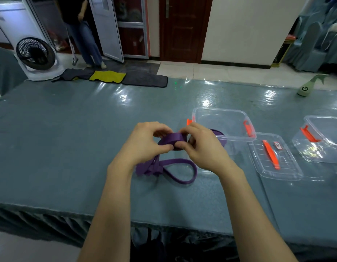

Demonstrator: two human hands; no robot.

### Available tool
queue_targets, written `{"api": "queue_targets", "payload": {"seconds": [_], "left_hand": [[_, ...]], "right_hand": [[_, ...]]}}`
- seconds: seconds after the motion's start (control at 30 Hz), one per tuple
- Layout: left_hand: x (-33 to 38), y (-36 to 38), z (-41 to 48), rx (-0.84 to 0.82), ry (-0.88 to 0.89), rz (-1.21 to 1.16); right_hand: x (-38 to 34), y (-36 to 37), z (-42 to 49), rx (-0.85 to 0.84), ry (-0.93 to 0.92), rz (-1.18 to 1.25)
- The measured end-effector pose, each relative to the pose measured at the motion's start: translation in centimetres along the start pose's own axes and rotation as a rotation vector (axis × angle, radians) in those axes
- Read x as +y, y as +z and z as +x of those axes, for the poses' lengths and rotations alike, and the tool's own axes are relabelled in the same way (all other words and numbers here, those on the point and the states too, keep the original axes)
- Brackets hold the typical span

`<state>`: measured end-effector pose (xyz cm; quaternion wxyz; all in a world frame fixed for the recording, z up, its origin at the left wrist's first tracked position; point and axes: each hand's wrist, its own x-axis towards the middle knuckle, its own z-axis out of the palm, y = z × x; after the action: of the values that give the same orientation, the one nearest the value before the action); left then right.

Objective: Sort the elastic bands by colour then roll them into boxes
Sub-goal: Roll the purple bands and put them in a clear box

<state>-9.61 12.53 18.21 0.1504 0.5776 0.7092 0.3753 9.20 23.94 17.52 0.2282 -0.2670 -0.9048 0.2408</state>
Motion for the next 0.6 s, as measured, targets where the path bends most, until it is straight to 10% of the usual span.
{"api": "queue_targets", "payload": {"seconds": [0.43,0.6], "left_hand": [[0.6,-0.6,1.1,0.197,-0.029,-0.642],[-1.4,-1.2,0.1,0.099,-0.079,-0.287]], "right_hand": [[-0.5,0.9,0.6,-0.029,0.137,1.239],[1.0,0.0,0.0,-0.252,0.171,0.651]]}}
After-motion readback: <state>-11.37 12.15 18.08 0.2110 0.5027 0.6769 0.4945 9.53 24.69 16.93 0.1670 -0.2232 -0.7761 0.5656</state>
